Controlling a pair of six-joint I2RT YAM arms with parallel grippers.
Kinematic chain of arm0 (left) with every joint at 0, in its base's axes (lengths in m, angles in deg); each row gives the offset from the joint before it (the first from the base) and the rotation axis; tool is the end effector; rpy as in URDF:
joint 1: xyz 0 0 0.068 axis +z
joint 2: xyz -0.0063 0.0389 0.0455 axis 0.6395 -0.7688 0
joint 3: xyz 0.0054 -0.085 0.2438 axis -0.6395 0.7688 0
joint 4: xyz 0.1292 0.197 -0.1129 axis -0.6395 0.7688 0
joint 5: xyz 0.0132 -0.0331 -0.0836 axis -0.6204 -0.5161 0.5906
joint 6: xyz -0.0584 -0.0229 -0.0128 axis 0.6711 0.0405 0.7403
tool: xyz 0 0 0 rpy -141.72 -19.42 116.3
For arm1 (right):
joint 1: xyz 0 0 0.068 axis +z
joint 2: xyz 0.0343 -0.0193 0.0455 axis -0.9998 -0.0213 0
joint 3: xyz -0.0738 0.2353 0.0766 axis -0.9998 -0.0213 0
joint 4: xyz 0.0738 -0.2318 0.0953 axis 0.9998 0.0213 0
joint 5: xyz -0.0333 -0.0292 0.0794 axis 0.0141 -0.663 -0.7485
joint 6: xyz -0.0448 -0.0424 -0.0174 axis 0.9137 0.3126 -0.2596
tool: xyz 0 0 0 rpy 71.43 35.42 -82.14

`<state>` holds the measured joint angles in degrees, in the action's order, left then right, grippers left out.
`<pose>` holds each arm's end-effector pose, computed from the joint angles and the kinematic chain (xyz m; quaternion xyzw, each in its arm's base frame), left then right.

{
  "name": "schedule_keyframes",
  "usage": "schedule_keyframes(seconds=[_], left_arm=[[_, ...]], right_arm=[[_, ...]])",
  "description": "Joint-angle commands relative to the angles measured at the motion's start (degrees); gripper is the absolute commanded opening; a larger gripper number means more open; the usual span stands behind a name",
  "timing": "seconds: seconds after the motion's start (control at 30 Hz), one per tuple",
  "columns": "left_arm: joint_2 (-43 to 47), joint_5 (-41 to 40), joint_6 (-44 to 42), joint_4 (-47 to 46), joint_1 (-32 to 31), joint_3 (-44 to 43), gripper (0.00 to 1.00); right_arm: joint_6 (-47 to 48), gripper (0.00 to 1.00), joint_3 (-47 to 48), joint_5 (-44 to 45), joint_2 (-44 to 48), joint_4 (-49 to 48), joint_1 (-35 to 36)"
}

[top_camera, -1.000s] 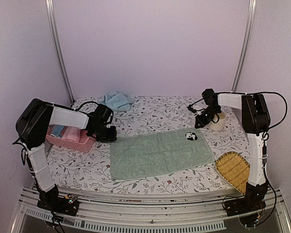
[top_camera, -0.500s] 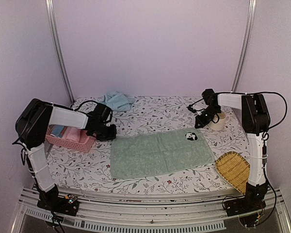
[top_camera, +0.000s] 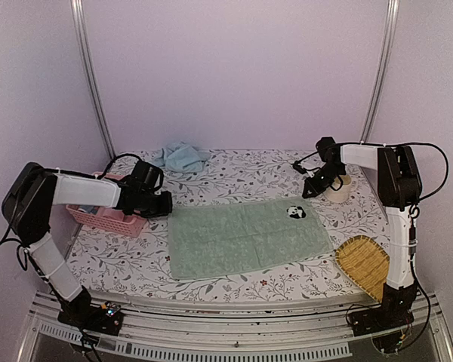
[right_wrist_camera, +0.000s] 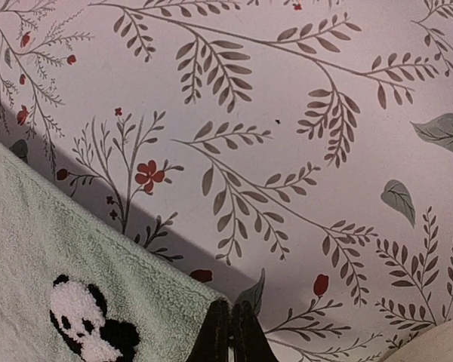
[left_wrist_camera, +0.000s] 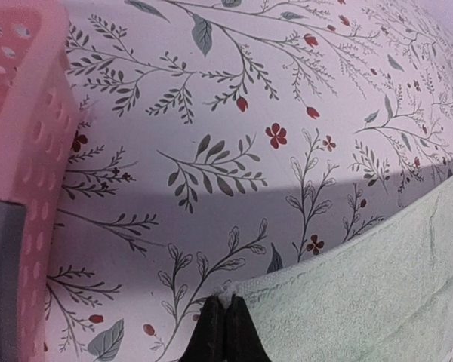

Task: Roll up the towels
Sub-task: Pick up the towel from the center of the board.

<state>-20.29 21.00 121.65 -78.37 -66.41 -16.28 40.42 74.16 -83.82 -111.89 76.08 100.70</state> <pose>0.3144 -0.1553 0.1341 -0.0573 0.9431 -0.1443 0.2939 0.4464 0.1090 0.1216 -0.3428 0.9155 0.1244 0.1696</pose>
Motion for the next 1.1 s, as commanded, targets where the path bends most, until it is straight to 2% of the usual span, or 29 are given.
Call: schedule_keyframes(seconds=[0.0,0.43,0.8,1.07], left_arm=[[4.44,-2.67,-0.45,-2.52,0.88,2.39,0.00],[13.01,-3.33,-1.19,-4.95,0.89,7.84,0.00],[16.62,1.86,-6.27,-3.10,0.81,9.34,0.00],[17.69,8.83,-4.73,-2.86,-0.11,13.02,0.00]], right_arm=[[-0.51,0.03,1.33,-3.59,4.62,-0.97,-1.88],[2.26,0.03,1.39,-11.37,9.41,-1.25,-3.91],[5.15,0.03,-7.51,-11.40,14.63,-3.55,-4.15],[7.07,0.04,-14.53,-12.27,18.54,-4.38,-4.16]])
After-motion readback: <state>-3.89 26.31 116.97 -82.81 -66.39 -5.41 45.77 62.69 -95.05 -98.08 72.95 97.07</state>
